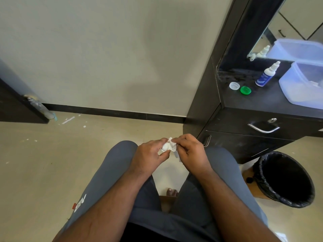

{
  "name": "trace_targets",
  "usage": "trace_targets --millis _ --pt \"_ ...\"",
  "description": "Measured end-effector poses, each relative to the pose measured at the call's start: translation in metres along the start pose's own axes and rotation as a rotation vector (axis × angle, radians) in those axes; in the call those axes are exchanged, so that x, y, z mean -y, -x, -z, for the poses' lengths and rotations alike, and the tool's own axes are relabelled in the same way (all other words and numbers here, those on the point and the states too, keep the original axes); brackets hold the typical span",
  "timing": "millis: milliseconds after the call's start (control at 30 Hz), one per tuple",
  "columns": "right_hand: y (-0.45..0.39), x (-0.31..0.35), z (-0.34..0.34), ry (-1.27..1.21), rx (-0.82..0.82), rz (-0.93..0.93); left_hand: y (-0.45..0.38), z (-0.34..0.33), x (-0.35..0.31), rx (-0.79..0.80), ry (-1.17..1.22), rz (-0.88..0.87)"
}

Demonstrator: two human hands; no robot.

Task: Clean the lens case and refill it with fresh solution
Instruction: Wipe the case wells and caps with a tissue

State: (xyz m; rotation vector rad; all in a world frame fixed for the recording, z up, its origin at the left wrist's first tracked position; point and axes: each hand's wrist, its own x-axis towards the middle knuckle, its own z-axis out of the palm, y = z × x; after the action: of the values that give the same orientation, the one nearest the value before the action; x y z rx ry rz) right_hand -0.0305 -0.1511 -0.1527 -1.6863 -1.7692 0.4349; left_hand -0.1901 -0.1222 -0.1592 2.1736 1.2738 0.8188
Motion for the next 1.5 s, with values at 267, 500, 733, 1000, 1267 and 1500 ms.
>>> trace_targets --millis 267,500,733,1000,1267,1500 --pt "0.003 -0.002 0.001 -0.082 -0.077 -0.179 -0.002 -0.001 0.002 -0.030 -0.025 0.019" --pt "0.000 0.000 -0.002 -0.051 -0.030 -0.101 0.001 -0.007 0.001 -0.020 -0.018 -0.014" --pt "0.002 -0.001 0.000 -0.046 -0.095 -0.126 -0.002 -0.003 0.005 -0.078 -0.014 0.044" --pt "0.004 0.001 -0.003 -0.015 -0.046 -0.105 -0.002 -0.004 0.004 -0.118 0.003 0.063" --pt "0.002 0.002 -0.002 0.034 -0.087 -0.040 -0.002 -0.004 0.004 -0.122 0.053 0.080" --pt "0.007 0.008 -0.008 0.122 0.023 0.058 -0.003 0.000 0.007 -0.170 0.169 0.189"
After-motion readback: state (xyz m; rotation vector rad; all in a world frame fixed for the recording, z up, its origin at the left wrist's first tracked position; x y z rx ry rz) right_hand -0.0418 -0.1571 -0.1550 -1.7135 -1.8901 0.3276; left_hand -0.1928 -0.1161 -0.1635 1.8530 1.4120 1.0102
